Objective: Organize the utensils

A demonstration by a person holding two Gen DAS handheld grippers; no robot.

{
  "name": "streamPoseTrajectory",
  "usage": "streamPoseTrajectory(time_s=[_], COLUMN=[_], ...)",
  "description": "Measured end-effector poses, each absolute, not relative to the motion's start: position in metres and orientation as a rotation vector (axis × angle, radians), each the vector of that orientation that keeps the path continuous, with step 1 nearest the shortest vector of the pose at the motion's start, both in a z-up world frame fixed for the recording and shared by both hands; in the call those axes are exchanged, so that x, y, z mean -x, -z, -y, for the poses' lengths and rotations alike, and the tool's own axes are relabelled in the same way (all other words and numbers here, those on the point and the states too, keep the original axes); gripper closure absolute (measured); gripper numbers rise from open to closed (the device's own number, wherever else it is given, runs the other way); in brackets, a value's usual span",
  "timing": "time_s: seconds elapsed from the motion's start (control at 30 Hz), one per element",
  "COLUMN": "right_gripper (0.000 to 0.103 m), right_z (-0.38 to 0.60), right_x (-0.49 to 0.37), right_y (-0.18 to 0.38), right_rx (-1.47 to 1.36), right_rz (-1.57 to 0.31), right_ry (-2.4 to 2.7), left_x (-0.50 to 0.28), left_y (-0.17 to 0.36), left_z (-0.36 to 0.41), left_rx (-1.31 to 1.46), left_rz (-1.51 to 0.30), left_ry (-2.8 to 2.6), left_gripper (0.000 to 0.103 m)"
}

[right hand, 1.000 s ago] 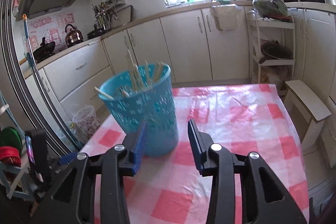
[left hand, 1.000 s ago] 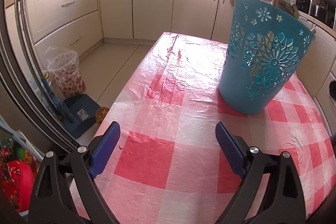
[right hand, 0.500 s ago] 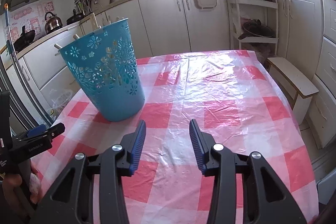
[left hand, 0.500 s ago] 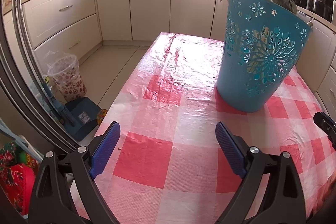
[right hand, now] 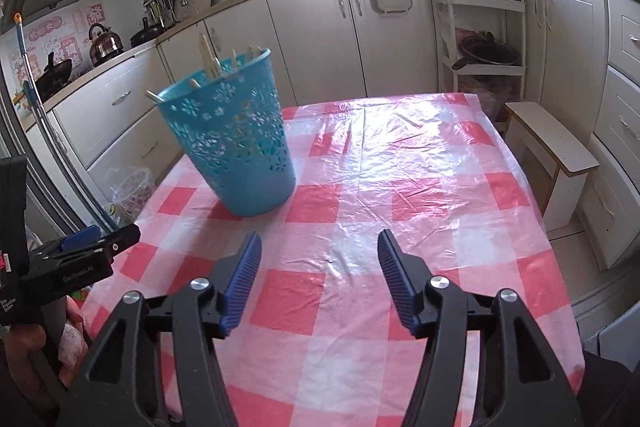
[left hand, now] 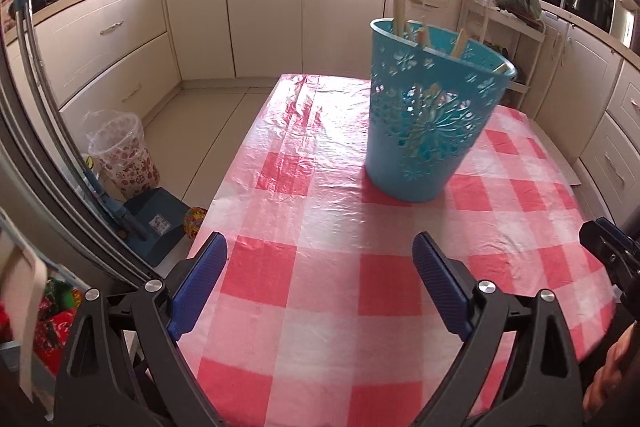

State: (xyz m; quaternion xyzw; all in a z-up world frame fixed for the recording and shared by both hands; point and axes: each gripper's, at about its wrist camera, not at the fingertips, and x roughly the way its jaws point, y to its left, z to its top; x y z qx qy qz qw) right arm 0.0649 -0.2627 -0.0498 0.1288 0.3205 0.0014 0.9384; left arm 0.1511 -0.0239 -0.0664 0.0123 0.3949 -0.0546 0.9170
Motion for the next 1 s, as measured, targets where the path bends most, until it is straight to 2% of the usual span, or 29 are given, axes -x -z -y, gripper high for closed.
streamPoseTrajectory(time_s=[0.07, 0.23, 0.4, 0.63, 1.0], right_gripper=[0.037, 0.017, 0.007, 0.007, 0.007], right_z=[0.258, 0.238, 0.215, 0.189, 0.163], right_x=[-0.047, 0.011, 0.079, 0.160, 0.211], right_y=[0.024, -0.044, -0.088, -0.110, -0.120], right_rx=[-0.279, -0.272, -0.269, -0.299, -0.211], right_rz=[-0.636, -0.574, -0.519, -0.453, -0.380], right_ry=[-0.008, -0.039, -0.081, -0.130, -0.067], left_x=[-0.129, -0.052, 0.026, 0.092, 0.155], left_y=[0.039, -0.027, -0.069, -0.090, -0.117], left_z=[0.023, 0.014, 0.004, -0.015, -0.040], left_rx=[-0.002, 0.046, 0.033, 0.017, 0.036], left_rz=[-0.824, -0.780, -0.741, -0.714, -0.597], left_ry=[0.098, 0.128, 0.116, 0.104, 0.105], left_gripper=[0.008, 0.008, 0.008, 0.008, 0.008])
